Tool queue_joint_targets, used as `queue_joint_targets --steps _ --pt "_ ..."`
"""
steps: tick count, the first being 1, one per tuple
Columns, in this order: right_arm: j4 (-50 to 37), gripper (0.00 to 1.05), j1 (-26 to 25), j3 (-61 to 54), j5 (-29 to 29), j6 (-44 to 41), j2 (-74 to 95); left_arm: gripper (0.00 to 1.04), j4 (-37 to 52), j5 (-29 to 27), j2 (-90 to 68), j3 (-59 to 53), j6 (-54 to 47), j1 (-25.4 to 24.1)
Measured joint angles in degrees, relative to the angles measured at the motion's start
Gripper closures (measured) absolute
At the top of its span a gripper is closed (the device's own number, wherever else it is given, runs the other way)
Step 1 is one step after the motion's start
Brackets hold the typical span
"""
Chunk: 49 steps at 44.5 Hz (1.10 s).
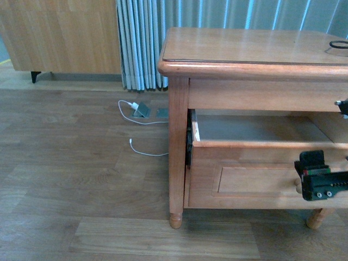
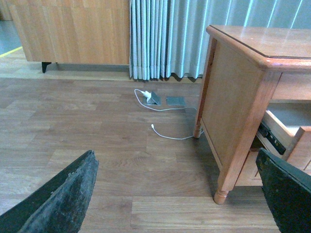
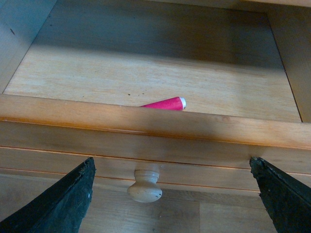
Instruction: Place pink marker in drawer with both arms
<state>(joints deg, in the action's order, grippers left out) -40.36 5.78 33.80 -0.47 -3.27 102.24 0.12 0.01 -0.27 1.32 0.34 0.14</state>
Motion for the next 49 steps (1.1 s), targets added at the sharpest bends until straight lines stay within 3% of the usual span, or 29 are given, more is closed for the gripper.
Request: queue_joint_targets --steps 14,31,49 --pt "-5.18 0.08 0.28 12.39 -4.00 1.38 12.98 0.06 0.00 0.00 0.00 0.00 0.00 0.02" --pt "-5.64 0.08 0.07 22.03 -5.01 2.95 20.96 0.06 0.00 0.00 0.02 0.00 0.00 0.00" --pt "-7.08 0.08 -1.05 24.72 -4.13 3.08 23.45 0.06 0.00 0.00 0.02 0.00 0.00 0.02"
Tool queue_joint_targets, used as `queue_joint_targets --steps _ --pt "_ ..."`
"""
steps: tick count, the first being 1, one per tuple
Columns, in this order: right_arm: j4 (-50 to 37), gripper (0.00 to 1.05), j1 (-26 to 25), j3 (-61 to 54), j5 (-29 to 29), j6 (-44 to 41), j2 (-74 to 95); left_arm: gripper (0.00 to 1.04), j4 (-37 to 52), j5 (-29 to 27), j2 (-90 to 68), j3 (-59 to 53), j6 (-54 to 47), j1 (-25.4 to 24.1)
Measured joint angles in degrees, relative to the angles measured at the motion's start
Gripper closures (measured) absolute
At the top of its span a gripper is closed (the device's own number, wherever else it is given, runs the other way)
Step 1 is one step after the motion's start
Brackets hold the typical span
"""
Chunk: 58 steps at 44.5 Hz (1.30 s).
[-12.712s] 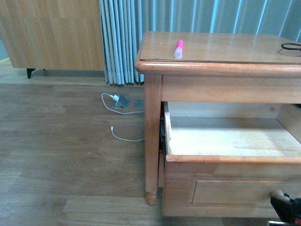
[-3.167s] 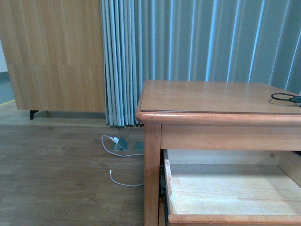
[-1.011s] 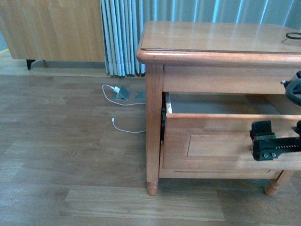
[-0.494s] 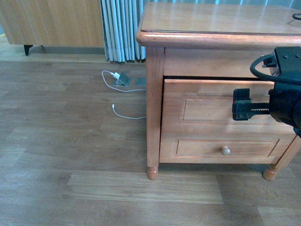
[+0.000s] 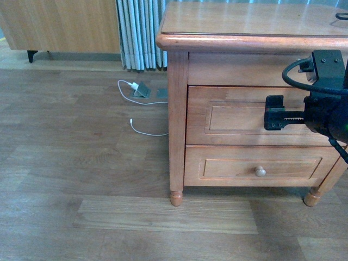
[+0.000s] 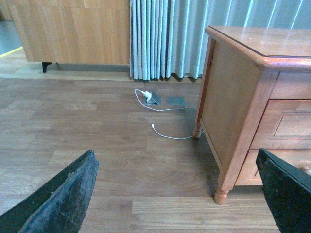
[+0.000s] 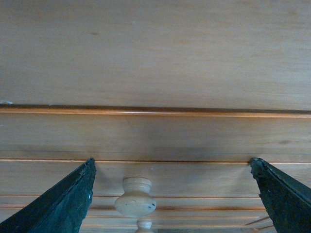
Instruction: Place pink marker in drawer with both arms
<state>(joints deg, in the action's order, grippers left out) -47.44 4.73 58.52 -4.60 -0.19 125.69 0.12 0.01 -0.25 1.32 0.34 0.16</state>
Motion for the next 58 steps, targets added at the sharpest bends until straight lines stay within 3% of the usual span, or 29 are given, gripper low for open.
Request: queue_joint_targets --steps 14,27,38,46,54,56,58 --pt "0.33 0.08 -1.29 -6.10 -1.03 -0.74 -4.52 0.06 0.00 0.00 0.00 0.00 0.00 -0.02" --pt "8.70 0.08 -1.70 -24.85 6.43 2.78 -27.85 0.06 0.00 0.00 0.00 0.00 0.00 0.00" --pt "33.16 0.08 -6.27 -38.97 17.14 3.37 -66.62 0.06 0.00 0.00 0.00 0.00 0.00 0.00" --pt "52.76 0.08 -10.95 -42.07 19.65 4.66 -90.75 0.06 0.00 0.00 0.00 0.00 0.00 -0.02" --pt "53.62 0.08 -11.37 -42.25 19.80 5.18 -93.11 0.06 0.00 0.00 0.00 0.00 0.00 0.00" --pt "48.30 0.13 -9.84 -44.35 15.41 4.33 -94.07 0.06 0.00 0.02 0.00 0.00 0.00 -0.02" --pt "36.11 0.23 -6.64 -49.37 7.63 2.58 -96.43 0.06 0.00 0.00 0.00 0.00 -0.02 0.00"
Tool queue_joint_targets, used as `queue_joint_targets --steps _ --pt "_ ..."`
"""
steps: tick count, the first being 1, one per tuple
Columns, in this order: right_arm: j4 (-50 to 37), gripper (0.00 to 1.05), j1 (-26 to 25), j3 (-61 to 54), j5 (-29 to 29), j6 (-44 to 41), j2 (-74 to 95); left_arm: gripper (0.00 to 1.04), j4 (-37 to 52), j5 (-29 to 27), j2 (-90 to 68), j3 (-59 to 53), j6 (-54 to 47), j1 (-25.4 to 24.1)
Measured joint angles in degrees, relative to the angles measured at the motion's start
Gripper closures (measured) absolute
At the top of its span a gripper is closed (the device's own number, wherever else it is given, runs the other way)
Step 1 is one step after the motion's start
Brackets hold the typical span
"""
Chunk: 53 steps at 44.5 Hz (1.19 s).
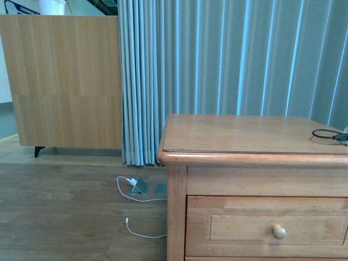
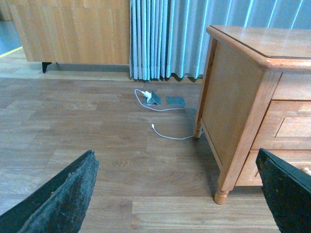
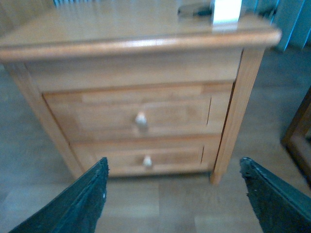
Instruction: Place pink marker in drawer with both arms
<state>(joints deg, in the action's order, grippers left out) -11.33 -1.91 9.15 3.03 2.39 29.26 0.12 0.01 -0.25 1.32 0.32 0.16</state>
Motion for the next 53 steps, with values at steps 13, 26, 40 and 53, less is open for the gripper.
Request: queue_joint_targets --steps 13,26,40,53 --pt "-7.17 0.75 1.70 -5.42 -3.02 -1.99 -6.75 0.06 -0.02 -0.02 0.00 0.00 -0.04 0.00" --pt "-4.55 1.03 1.70 -8.52 -2.97 -2.27 -13.11 0.06 -0.02 -0.02 0.02 0.00 -0.04 0.00" --pt "0.44 1.03 1.73 -8.87 -2.99 -2.29 -18.53 0.06 -0.07 -0.02 0.00 0.00 -0.04 0.00" --pt "11.26 1.03 1.75 -8.81 -2.97 -2.34 -28.94 0.06 -0.09 -0.02 0.00 0.00 -0.04 -0.02"
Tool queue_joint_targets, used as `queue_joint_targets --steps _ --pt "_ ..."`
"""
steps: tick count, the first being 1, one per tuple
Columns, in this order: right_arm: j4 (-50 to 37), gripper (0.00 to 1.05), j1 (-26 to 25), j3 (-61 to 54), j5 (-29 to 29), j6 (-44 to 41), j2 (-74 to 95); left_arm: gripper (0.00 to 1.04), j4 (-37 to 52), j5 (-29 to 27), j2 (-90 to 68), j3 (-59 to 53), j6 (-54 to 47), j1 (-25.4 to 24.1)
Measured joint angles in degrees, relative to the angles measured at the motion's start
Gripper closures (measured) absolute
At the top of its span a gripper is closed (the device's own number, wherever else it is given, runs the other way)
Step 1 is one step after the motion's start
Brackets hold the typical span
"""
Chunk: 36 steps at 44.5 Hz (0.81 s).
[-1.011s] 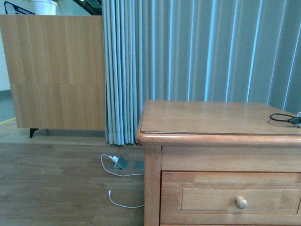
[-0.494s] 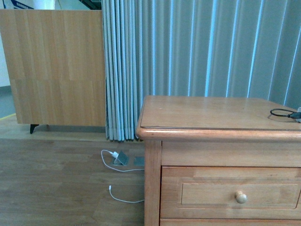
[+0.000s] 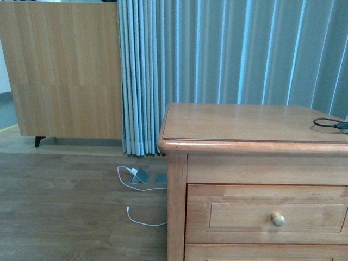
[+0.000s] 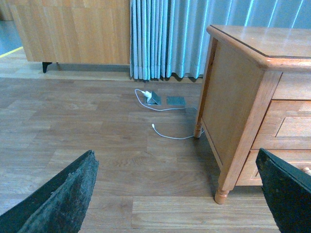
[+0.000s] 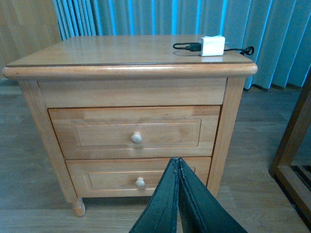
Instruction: Place pink marker in drawer with both arms
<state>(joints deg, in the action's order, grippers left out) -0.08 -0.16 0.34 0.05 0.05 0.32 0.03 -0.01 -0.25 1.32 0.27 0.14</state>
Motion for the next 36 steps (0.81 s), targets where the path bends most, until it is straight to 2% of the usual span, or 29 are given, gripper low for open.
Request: queue_joint_targets --steps 9,14,22,27,31,36 --pt "0.00 1.02 0.00 0.00 0.00 -0.07 -0.07 0.06 0.00 0.00 0.00 0.00 0.00 0.02" --pt "0.00 0.77 0.00 0.00 0.00 -0.04 -0.07 0.06 0.00 0.00 0.00 0.00 0.00 0.02" --pt "0.00 0.47 0.00 0.00 -0.02 -0.04 -0.07 0.06 0.00 0.00 0.00 0.00 0.00 0.00" --pt "0.00 0.22 0.00 0.00 -0.02 -0.04 -0.07 0.06 0.00 0.00 0.00 0.00 0.00 0.02" --pt "0.00 0.08 0.00 0.00 -0.02 -0.02 -0.07 0.06 0.00 0.00 0.00 0.00 0.00 0.02" --pt "0.00 0.09 0.00 0.00 -0.02 -0.02 -0.07 0.06 0.00 0.00 0.00 0.00 0.00 0.02"
